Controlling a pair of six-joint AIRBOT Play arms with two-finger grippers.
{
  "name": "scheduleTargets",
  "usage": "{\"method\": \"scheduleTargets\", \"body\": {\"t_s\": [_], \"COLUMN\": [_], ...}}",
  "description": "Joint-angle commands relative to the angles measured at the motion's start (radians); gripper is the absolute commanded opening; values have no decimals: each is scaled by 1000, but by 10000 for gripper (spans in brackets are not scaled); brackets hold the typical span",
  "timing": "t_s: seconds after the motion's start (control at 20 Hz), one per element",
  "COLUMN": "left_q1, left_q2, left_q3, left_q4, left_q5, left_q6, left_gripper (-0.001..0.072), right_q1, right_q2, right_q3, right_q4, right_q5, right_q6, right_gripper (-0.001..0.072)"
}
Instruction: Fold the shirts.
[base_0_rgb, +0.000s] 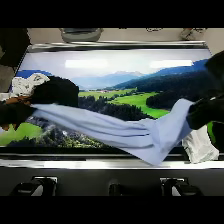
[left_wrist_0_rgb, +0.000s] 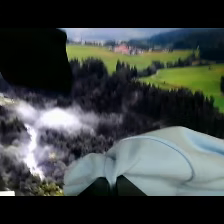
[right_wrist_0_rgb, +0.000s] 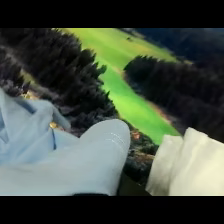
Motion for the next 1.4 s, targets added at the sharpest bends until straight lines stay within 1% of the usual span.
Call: {"method": "scheduleTargets", "body": {"t_s": [0.0, 0.1, 0.2, 0.25, 0.3, 0.35, 0.4, 0.45, 0.5, 0.55, 0.6, 0.75, 0.8, 0.85, 0.9, 0.95, 1.0, 1.1, 1.2, 1.35], "left_q1": [-21, -19, -19, -19, -20, -20, -20, -20, -20, -19, -18, -18, -18, -18, -18, -18, -18, -18, -18, -18], "left_q2": [1, -45, -138, -196, -253, -312, -360, -398, -420, -429, -428, -425, -425, -425, -425, -425, -425, -425, -425, -425], "left_q3": [-241, -292, -297, -297, -297, -297, -297, -297, -297, -297, -297, -297, -297, -297, -297, -297, -297, -297, -297, -297], "left_q4": [-25, -25, -25, -25, -26, -29, -32, -32, -32, -32, -31, -32, -32, -32, -32, -32, -32, -32, -32, -32], "left_q5": [100, 226, 315, 343, 353, 352, 346, 344, 344, 344, 345, 345, 345, 345, 345, 345, 345, 345, 346, 348], "left_q6": [-1, -1, -2, -2, -1, -1, 0, 19, 42, 55, 56, 82, 82, 82, 82, 82, 82, 82, 83, 82], "left_gripper": [29, 30, 30, 30, 30, 30, 30, 30, 30, 30, 30, 31, 30, 30, 30, 30, 30, 30, 30, 30], "right_q1": [0, 0, 0, 0, 0, 0, 0, -2, -9, -33, -74, -275, -344, -388, -407, -404, -396, -386, -386, -386], "right_q2": [-127, -261, -414, -483, -550, -614, -661, -690, -692, -683, -669, -631, -630, -629, -624, -614, -605, -601, -601, -601], "right_q3": [-164, -174, -174, -174, -174, -174, -174, -174, -174, -166, -151, -104, -106, -128, -175, -254, -342, -502, -586, -653], "right_q4": [98, 103, 166, 213, 277, 348, 400, 430, 430, 428, 431, 417, 389, 341, 283, 227, 220, 277, 341, 360], "right_q5": [-239, -468, -670, -725, -750, -745, -720, -676, -619, -552, -481, -232, -91, 1, 60, 79, 58, -47, -141, -204], "right_q6": [-54, -45, 19, 45, 67, 76, 74, 74, 54, 39, 18, -52, -56, -56, -57, -57, -58, -57, -55, -26], "right_gripper": [54, 54, 54, 55, 55, 93, 261, 493, 573, 583, 609, 611, 610, 609, 609, 609, 609, 609, 609, 603]}}
